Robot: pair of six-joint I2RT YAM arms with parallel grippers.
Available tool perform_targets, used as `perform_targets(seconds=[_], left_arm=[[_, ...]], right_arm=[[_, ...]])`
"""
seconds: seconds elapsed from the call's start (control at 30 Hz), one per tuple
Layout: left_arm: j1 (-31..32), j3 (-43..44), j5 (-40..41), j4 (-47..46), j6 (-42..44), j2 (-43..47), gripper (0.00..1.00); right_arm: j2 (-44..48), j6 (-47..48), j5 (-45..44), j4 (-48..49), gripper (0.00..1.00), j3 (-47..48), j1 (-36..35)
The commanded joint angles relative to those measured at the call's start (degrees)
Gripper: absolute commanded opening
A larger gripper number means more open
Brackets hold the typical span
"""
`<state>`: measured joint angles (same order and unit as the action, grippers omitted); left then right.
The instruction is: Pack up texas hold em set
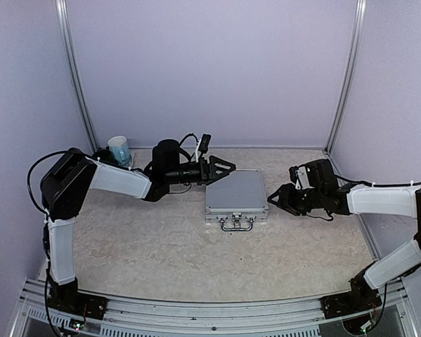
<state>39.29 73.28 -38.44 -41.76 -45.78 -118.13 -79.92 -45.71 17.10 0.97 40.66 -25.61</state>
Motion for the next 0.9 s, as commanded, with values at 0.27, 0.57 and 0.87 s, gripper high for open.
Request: perform_targets(seconds=[0.27,0.57,0.87], left_arm=[[1.1,-4.8,1.5,-1.2,-1.0,-6.7,0.65],[0.8,-5.9,0.9,-1.3,-1.9,-9.6,0.65],[0.2,-6.7,0.5,-1.9,-2.2,-9.3,0.64]], right_arm=[[-12.7,1.7,-0.7,1.0,0.48,7.0,-13.2],[-20.9,1.8,-2.1,0.5,0.49,12.1,-14.8],[-25.0,2.2,0.4,2.5,0.49,14.4,-15.6]])
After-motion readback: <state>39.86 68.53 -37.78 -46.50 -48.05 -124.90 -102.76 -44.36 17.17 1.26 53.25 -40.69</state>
